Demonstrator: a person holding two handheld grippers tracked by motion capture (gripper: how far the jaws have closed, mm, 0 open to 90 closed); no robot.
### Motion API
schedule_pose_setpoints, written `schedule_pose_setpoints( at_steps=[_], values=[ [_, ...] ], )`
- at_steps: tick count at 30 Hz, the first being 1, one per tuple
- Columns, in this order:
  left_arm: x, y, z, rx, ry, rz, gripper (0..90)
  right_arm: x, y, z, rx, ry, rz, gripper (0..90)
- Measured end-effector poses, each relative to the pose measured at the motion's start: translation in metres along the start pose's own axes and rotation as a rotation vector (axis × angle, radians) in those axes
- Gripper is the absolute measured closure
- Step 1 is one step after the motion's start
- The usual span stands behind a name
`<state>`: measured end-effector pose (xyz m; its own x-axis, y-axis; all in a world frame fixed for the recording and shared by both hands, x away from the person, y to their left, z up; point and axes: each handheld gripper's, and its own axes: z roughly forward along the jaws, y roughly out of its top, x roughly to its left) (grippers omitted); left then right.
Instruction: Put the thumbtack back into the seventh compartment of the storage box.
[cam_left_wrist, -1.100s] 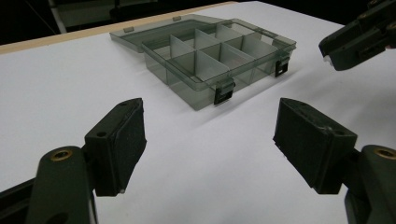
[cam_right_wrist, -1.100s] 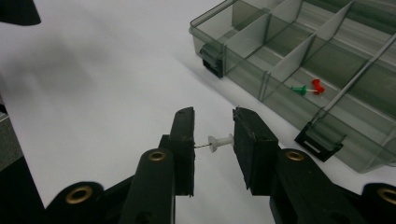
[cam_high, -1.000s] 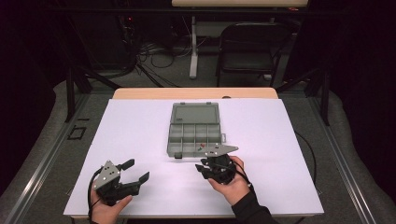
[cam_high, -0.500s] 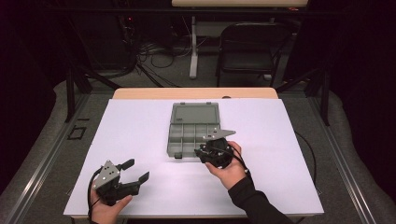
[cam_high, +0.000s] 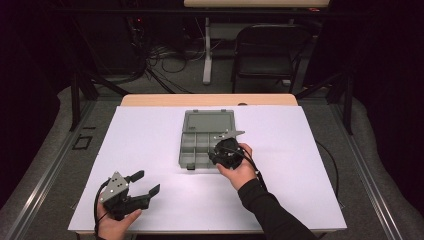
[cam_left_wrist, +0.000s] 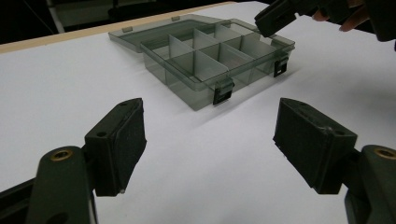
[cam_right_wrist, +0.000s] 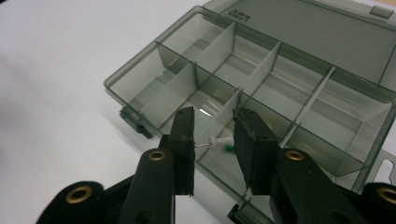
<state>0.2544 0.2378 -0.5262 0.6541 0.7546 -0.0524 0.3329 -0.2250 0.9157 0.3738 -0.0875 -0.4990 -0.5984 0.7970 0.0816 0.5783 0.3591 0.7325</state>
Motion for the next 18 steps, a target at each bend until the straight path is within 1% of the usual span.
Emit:
schedule_pose_setpoints(
  at_steps=[7,9,10,18],
  values=[
    [0.0,0.0,0.0,-0.001,-0.001,0.0,24.5,-0.009,-0.001,0.016,0.026,-0.023,0.028,69.3],
    [0.0,0.0,0.0,0.0,-0.002,0.0,24.6,-0.01,-0.001,0.019,0.027,-0.028,0.028,69.3],
    [0.0,0.0,0.0,0.0,-0.002,0.0,24.6,-0.01,-0.002,0.02,0.034,-0.033,0.03,69.3],
    [0.0,0.0,0.0,0.0,-0.001,0.0,24.5,-0.011,-0.002,0.026,0.037,-0.041,0.034,68.9]
  ],
)
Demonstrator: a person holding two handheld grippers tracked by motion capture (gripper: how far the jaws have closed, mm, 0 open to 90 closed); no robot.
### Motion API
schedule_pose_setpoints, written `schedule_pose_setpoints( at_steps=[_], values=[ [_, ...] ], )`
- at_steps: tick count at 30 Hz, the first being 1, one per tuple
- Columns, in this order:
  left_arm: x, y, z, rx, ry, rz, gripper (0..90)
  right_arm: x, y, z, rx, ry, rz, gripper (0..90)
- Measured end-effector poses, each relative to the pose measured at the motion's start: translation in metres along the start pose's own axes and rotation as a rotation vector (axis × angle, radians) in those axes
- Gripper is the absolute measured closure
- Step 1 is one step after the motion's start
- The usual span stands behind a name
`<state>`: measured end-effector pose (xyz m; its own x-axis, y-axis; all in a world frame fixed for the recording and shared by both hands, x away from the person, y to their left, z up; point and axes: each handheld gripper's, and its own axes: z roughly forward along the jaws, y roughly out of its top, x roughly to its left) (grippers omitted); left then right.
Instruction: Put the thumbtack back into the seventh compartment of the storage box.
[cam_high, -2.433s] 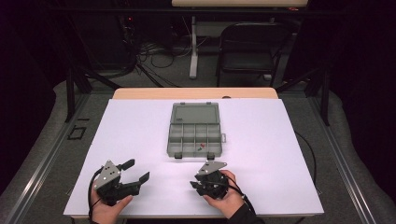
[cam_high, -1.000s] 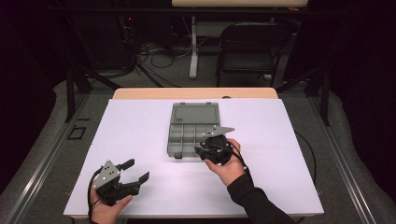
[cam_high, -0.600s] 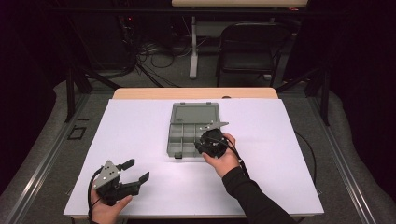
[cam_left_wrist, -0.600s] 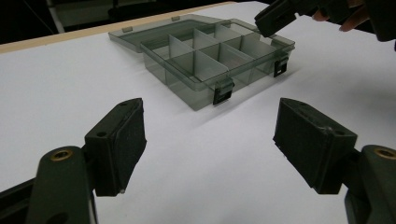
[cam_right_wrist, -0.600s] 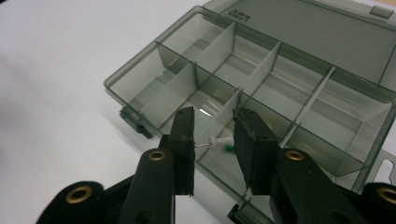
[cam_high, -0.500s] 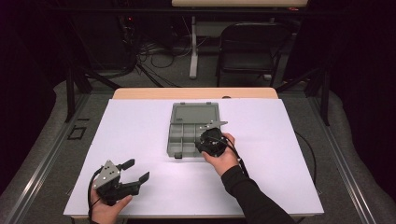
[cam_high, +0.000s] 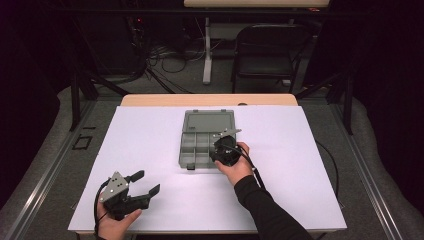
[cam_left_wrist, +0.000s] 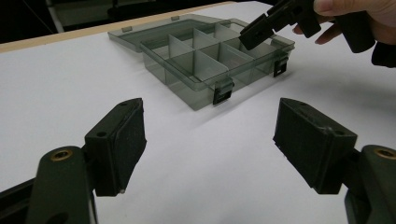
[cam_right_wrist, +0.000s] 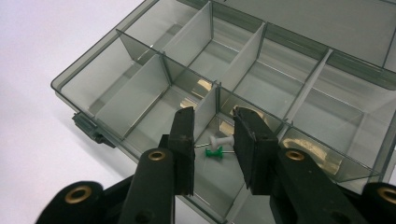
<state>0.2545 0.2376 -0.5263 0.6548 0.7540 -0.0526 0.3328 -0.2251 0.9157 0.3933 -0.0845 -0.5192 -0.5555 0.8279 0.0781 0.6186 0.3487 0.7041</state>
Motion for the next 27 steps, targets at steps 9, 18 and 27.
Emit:
schedule_pose_setpoints(
  at_steps=[9,18,27],
  values=[
    [0.001,0.0,0.0,-0.002,-0.005,-0.001,24.5,0.001,0.0,-0.005,-0.034,-0.004,0.003,54.5],
    [0.0,0.0,0.0,0.0,-0.001,-0.001,24.6,0.006,-0.001,-0.02,-0.082,0.004,-0.016,40.5],
    [0.0,0.0,-0.001,-0.005,0.003,-0.002,24.6,0.011,-0.02,-0.046,-0.154,0.014,-0.05,36.8]
  ],
)
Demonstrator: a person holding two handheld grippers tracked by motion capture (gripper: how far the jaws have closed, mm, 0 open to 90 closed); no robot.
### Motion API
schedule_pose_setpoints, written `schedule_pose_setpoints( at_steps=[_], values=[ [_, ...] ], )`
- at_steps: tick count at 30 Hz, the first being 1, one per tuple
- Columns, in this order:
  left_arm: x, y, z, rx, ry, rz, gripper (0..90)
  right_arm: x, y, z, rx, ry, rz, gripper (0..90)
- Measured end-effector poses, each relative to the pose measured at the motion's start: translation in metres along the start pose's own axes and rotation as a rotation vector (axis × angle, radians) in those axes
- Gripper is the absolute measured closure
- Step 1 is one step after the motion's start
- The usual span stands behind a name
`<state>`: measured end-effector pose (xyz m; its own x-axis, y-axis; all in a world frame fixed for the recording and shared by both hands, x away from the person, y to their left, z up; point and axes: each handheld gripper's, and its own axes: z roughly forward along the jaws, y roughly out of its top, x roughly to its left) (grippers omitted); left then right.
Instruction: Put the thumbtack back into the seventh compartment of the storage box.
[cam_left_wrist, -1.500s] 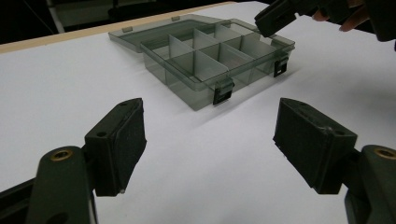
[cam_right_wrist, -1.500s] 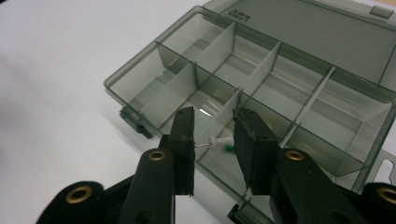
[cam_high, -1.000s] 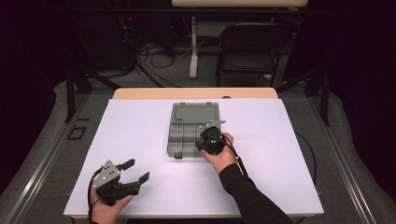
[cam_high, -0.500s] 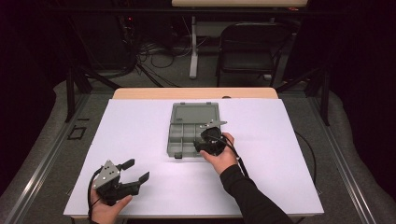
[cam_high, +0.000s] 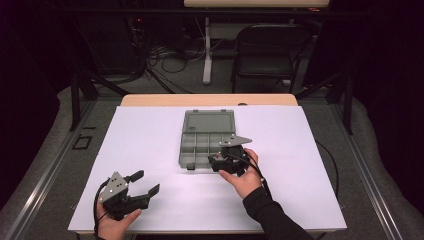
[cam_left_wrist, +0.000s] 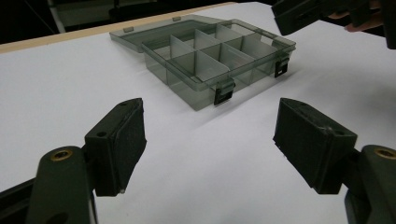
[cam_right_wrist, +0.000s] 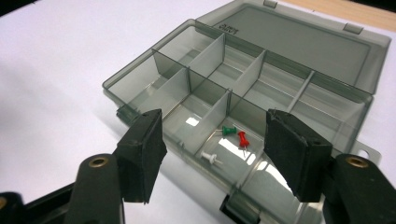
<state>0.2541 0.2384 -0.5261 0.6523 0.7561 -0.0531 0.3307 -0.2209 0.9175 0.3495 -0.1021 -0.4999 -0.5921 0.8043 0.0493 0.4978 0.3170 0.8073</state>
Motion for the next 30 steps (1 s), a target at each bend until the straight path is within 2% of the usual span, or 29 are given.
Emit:
schedule_pose_setpoints(
  at_steps=[3,6,10,14,22,30],
  values=[
    [0.0,0.0,0.0,0.001,0.001,-0.002,24.6,0.0,-0.008,-0.011,-0.02,-0.002,0.001,36.1],
    [0.0,0.0,0.0,-0.001,0.002,-0.004,24.6,0.002,-0.016,-0.021,-0.037,-0.012,-0.031,35.3],
    [0.0,0.0,0.0,0.003,0.007,-0.001,24.6,0.003,-0.028,-0.036,-0.061,-0.018,-0.044,34.4],
    [-0.001,0.0,0.0,0.006,0.005,0.002,24.6,0.005,-0.042,-0.05,-0.084,-0.03,-0.077,34.1],
    [-0.001,-0.001,0.001,0.005,0.004,0.0,24.6,0.002,-0.062,-0.072,-0.117,-0.034,-0.035,33.7],
    [-0.002,-0.001,0.002,0.006,0.004,-0.001,24.6,-0.001,-0.082,-0.085,-0.112,-0.062,-0.018,32.7]
  ],
)
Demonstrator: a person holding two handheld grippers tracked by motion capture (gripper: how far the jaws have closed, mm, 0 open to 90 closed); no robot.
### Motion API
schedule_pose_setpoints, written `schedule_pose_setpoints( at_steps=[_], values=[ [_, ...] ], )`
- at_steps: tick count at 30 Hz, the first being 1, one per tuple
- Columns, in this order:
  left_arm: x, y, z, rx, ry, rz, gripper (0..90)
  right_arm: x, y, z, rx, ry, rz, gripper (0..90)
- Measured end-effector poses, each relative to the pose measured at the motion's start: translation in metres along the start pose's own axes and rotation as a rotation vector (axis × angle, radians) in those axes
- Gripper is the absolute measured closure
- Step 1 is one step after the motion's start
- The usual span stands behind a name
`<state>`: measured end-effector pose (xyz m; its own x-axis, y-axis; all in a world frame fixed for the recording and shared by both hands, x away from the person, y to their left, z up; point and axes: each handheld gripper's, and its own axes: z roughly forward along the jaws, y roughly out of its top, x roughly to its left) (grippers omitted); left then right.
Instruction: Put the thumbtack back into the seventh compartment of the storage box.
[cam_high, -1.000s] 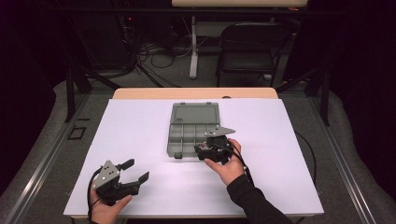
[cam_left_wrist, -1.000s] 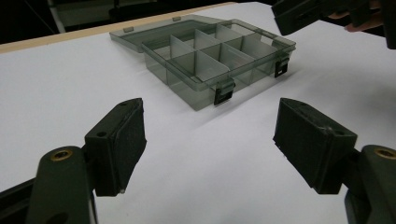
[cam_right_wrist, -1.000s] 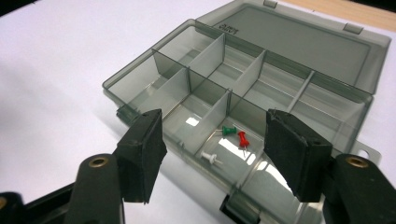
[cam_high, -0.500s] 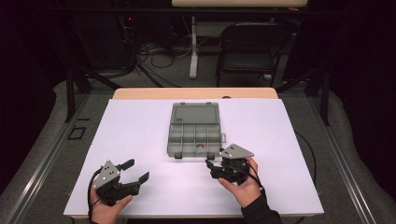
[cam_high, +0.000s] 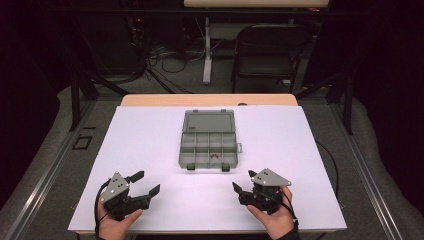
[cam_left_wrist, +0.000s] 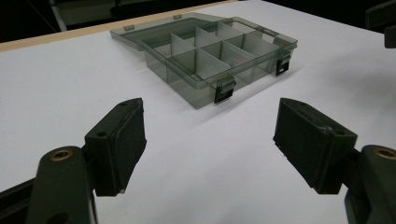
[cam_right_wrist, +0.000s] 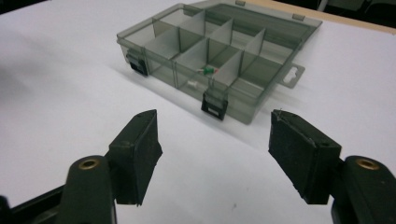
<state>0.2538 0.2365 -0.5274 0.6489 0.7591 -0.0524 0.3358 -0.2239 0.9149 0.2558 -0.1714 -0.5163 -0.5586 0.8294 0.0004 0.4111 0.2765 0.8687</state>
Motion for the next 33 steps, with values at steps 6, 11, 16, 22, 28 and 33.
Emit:
schedule_pose_setpoints(
  at_steps=[6,11,16,22,28,33],
  values=[
    [0.0,0.0,0.0,0.004,0.002,0.003,24.5,-0.006,-0.013,-0.006,0.006,-0.023,0.014,32.6],
    [0.0,0.0,0.0,0.006,0.003,0.001,24.6,-0.01,-0.021,-0.007,0.001,-0.032,0.027,32.5],
    [0.0,0.0,0.0,0.006,0.003,0.002,24.5,-0.012,-0.026,-0.006,-0.018,-0.042,0.039,32.6],
    [0.001,-0.001,0.001,0.006,0.005,-0.002,24.5,-0.019,-0.031,-0.005,-0.018,-0.063,0.051,32.6],
    [0.002,-0.001,0.002,0.015,0.014,-0.003,24.5,-0.023,-0.034,-0.004,-0.014,-0.067,0.079,32.6],
    [0.002,-0.001,0.003,0.015,0.013,-0.008,24.5,-0.024,-0.035,-0.003,-0.006,-0.066,0.08,32.6]
  ],
)
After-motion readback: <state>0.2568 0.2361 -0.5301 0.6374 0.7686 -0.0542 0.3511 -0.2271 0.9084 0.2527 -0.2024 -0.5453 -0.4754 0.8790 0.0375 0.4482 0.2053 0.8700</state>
